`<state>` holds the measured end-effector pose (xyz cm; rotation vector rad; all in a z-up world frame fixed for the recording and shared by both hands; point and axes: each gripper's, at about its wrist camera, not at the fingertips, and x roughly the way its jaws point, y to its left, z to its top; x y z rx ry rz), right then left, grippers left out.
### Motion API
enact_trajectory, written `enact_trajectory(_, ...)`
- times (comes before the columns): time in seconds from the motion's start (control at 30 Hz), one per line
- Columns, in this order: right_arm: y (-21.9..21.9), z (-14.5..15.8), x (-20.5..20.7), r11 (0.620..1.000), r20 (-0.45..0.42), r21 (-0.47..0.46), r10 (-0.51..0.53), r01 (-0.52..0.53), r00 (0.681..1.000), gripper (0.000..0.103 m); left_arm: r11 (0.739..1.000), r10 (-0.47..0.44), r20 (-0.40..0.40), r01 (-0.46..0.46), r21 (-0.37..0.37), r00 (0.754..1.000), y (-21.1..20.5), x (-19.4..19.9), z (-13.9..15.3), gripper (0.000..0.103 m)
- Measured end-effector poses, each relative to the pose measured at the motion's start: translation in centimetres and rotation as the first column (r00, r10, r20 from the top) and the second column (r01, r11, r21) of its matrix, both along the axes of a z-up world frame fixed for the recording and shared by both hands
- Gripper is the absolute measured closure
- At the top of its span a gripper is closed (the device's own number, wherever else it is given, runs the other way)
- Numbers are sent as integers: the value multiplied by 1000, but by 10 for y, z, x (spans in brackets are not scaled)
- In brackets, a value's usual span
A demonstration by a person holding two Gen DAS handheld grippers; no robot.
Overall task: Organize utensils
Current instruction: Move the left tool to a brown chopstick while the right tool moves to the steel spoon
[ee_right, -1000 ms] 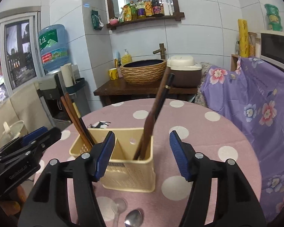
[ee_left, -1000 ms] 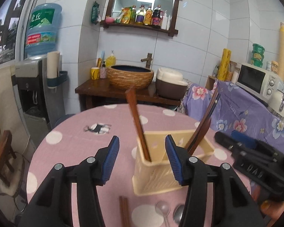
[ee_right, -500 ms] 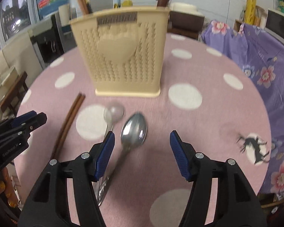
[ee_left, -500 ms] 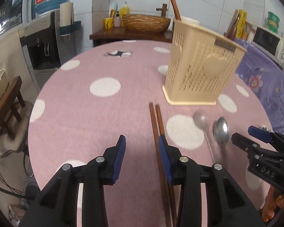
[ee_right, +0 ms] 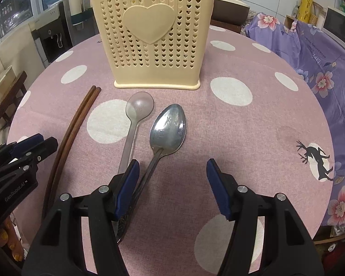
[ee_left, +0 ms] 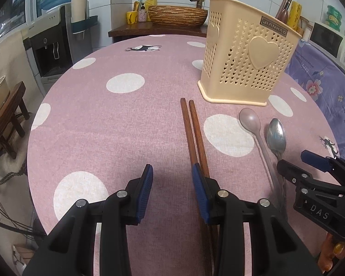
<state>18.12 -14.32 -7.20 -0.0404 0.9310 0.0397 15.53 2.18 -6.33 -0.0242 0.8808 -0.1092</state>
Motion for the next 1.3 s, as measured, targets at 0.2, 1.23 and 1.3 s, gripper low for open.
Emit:
enact_trajectory(0.2, 1, -2, 0, 1000, -9, -6, 2, -2, 1000, 42, 1000, -2, -1, 2, 3, 1000, -2, -2, 0, 67)
enact_trajectory(1.23, -74, -1, 12, 991, -75, 89, -94, 101, 993, 41, 1000, 15, -23, -15, 10, 1000, 13, 7, -1, 69)
enact_trajectory(1.3, -72, -1, 17, 990, -68, 75, -116, 122, 991, 41, 1000, 20, -22, -19, 7, 1000, 13, 11, -1, 69)
